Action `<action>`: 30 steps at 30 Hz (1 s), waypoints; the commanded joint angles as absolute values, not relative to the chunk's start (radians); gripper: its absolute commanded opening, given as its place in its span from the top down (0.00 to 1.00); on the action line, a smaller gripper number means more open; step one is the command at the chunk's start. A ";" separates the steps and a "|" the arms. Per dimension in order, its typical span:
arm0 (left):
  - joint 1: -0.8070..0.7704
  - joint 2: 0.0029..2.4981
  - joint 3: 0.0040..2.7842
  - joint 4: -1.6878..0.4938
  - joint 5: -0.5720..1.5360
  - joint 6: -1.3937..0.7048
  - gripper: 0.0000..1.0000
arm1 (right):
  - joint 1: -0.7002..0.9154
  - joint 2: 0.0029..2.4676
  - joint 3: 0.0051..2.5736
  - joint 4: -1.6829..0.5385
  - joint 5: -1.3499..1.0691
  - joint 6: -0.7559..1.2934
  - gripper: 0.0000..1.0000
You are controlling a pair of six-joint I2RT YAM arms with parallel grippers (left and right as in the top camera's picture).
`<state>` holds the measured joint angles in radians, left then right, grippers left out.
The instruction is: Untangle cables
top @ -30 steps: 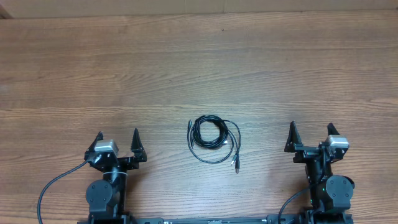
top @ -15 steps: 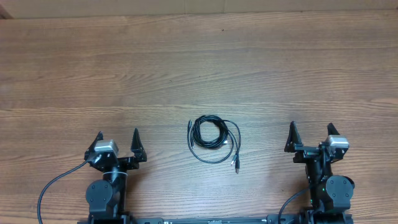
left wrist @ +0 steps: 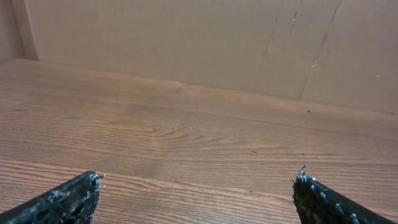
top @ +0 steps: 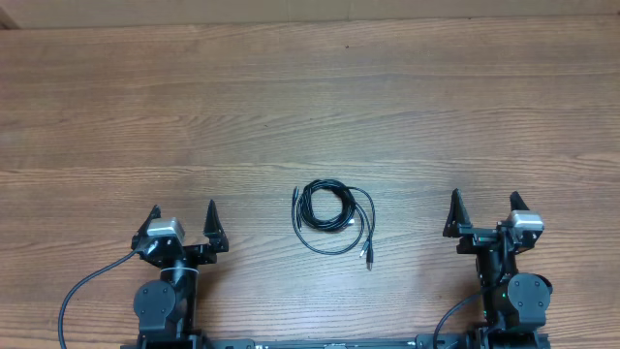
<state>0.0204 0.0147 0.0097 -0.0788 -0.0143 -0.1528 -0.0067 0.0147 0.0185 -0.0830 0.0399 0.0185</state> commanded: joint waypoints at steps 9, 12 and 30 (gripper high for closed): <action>0.026 0.004 0.005 -0.078 -0.007 -0.138 0.00 | -0.008 0.003 0.008 -0.080 0.036 0.015 0.00; 0.026 0.004 0.005 -0.078 -0.007 -0.138 0.00 | -0.008 0.003 0.008 -0.080 0.036 0.015 0.00; 0.026 0.006 0.082 -0.150 0.144 -0.159 0.00 | -0.008 0.003 0.008 -0.080 0.036 0.015 0.00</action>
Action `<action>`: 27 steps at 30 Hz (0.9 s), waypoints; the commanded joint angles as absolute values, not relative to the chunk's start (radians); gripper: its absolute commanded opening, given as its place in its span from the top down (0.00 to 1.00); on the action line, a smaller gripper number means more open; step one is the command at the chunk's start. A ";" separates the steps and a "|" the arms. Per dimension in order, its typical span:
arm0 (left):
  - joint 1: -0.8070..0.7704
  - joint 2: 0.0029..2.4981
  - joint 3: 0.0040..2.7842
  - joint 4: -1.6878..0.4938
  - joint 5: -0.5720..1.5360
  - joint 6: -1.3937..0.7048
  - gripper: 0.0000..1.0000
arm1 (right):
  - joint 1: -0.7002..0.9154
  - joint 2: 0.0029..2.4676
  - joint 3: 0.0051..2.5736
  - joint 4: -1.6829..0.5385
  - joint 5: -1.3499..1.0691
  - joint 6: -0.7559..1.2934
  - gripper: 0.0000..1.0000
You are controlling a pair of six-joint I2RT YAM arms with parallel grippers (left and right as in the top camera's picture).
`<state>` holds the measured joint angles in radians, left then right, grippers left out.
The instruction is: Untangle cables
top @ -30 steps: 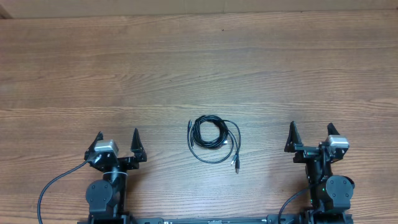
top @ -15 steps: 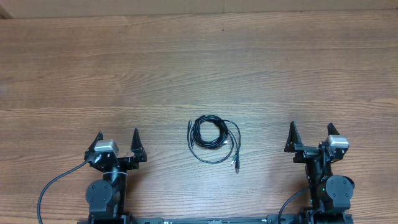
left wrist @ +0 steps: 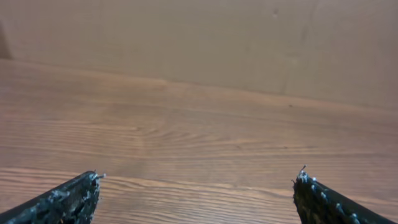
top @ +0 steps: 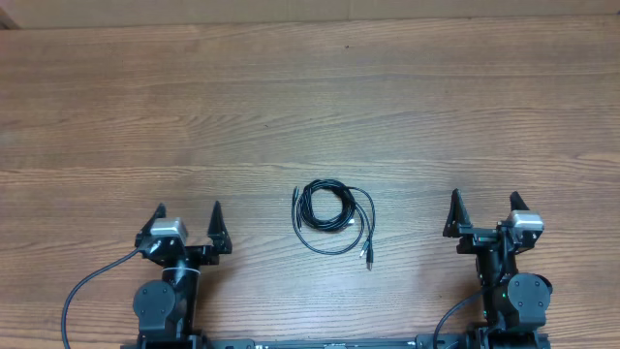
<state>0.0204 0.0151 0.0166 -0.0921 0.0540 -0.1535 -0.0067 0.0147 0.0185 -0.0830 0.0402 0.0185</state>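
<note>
A thin black cable point(top: 332, 216) lies coiled in loose overlapping loops at the table's middle front, its plug ends trailing toward the near edge. My left gripper point(top: 188, 213) stands open at the front left, well left of the coil, nothing between its fingertips point(left wrist: 87, 186). In the left wrist view the gripper point(left wrist: 198, 177) frames only bare wood and the back wall; the cable is out of that view. My right gripper point(top: 484, 206) is open at the front right, apart from the coil.
The wooden table point(top: 310, 107) stretches back to a tan cardboard wall point(left wrist: 205, 43). Arm bases and their black leads sit along the front edge.
My left gripper has shifted slightly to the right and turned, so its wrist view now shows a different stretch of the back wall. Cable and right arm are unchanged.
</note>
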 commanded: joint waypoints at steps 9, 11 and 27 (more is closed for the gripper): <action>0.026 0.063 0.374 -0.483 0.130 -0.165 0.00 | -0.008 0.003 0.008 -0.080 0.036 0.015 0.00; 0.026 0.107 0.418 -0.521 0.131 -0.167 0.00 | -0.008 0.003 0.008 -0.080 0.036 0.015 0.00; 0.022 0.765 0.901 -0.672 0.413 -0.129 0.00 | -0.008 0.003 0.008 -0.080 0.036 0.015 0.00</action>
<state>0.0204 0.6762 0.7933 -0.6277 0.2977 -0.1772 -0.0067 0.0147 0.0185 -0.0826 0.0402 0.0185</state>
